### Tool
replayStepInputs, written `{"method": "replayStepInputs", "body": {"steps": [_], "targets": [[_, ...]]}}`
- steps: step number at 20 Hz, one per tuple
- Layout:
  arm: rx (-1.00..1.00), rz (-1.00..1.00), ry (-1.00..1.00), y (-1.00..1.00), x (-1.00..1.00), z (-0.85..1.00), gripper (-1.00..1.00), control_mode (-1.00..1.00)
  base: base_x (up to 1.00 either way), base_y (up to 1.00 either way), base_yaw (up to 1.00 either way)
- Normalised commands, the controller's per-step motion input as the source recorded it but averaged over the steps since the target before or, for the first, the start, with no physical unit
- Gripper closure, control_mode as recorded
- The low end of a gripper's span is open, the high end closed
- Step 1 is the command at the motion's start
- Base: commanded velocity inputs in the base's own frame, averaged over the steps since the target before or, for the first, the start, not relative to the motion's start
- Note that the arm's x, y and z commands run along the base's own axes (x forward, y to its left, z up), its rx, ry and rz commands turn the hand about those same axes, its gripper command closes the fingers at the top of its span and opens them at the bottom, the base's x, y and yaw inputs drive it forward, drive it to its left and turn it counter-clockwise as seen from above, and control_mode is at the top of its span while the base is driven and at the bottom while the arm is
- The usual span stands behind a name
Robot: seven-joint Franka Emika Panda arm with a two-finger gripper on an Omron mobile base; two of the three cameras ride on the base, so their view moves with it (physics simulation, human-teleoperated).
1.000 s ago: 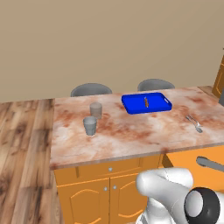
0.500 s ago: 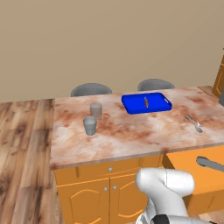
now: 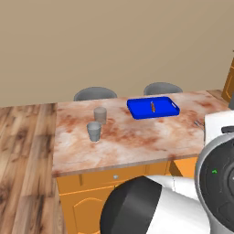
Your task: Take the tongs from the drawer on the right and place them on the dining counter next to the tray containing the kebab skewer.
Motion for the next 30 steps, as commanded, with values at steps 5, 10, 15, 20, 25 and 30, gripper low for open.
{"method": "replayStepInputs", "body": {"steps": [5, 10, 15, 20, 25, 30], "targets": [[0.15, -0.05, 0.00, -0.40, 0.22, -0.52, -1.00, -1.00, 0.00, 0.00, 0.00], [0.24, -0.18, 0.00, -0.75, 0.56, -0.62, -1.00, -1.00, 0.00, 0.00, 0.00], [0.12, -0.09, 0.00, -0.52, 0.60, -0.07, -1.00, -1.00, 0.00, 0.00, 0.00], [0.11, -0.16, -0.08, -0.63, 0.56, -0.22, -1.00, -1.00, 0.00, 0.00, 0.00], [0.24, -0.32, -0.11, -0.88, 0.48, -0.41, -1.00, -1.00, 0.00, 0.00, 0.00], [0.26, -0.46, -0.07, -0.84, 0.41, -0.48, -1.00, -1.00, 0.00, 0.00, 0.00]]}}
